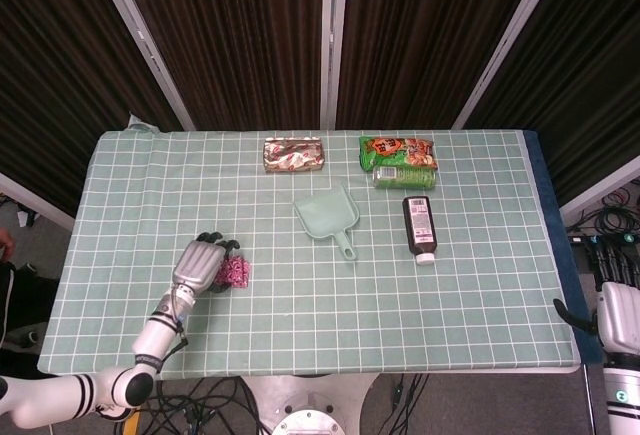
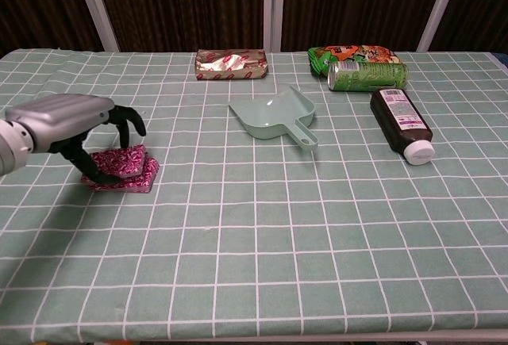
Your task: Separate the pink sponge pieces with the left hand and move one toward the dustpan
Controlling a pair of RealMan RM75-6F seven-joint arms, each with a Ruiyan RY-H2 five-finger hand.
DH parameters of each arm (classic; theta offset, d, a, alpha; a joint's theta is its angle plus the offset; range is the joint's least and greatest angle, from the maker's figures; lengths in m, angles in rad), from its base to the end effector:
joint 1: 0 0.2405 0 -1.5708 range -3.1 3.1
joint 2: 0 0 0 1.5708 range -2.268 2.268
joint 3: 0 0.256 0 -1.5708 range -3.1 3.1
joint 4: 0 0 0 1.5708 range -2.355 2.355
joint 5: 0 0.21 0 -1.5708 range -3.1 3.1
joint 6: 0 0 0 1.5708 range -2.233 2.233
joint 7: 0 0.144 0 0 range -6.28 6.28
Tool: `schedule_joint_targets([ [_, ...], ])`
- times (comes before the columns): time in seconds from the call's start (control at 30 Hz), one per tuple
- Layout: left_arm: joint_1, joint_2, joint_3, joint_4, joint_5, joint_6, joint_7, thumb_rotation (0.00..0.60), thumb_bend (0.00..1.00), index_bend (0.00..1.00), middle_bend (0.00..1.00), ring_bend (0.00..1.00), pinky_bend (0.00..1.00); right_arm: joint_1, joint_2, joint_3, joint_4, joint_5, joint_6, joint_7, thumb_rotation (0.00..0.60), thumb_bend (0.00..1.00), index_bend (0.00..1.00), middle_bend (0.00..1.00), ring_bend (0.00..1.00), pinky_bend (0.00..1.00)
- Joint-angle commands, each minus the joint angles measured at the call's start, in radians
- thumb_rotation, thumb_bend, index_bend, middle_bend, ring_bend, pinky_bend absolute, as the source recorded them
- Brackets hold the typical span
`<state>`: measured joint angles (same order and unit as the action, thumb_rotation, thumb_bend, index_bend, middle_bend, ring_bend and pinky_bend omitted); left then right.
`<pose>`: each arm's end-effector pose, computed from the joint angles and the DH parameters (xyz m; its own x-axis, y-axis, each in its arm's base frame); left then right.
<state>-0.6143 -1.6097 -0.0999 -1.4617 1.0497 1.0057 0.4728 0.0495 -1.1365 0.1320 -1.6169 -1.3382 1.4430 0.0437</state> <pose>-0.1987 0.3026 -0.0397 0.4948 0.3414 0.7991 0.8660 -0.2701 -0.4208 -0.3319 -0.1846 0.1677 0.3100 0.0324 0.9502 -0.9376 0.1759 0.2999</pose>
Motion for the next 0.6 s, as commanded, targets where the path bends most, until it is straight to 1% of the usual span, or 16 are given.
schedule_joint_targets([
  [0.03,0.0,0.007,0.0,-0.008,-0.008,0.005,0.01,0.6,0.32,0.28,0.54,0.2,0.22,0.0,-0.001,0.0,0.0,0.0,0.001,-0.001,0.6,0.12,0.0,0.0,0.0,0.0],
  [0.37,-0.007,0.015,-0.005,-0.008,-0.03,0.002,0.024,0.6,0.33,0.28,0.57,0.21,0.22,-0.003,0.005,0.003,-0.007,0.002,0.008,-0.006,0.6,0.12,0.0,0.0,0.0,0.0],
  [0.6,-0.011,0.059,-0.022,-0.034,-0.039,0.022,0.04,0.6,0.34,0.28,0.59,0.22,0.22,0.0,0.005,0.004,-0.011,0.002,0.004,-0.008,0.6,0.12,0.0,0.0,0.0,0.0],
])
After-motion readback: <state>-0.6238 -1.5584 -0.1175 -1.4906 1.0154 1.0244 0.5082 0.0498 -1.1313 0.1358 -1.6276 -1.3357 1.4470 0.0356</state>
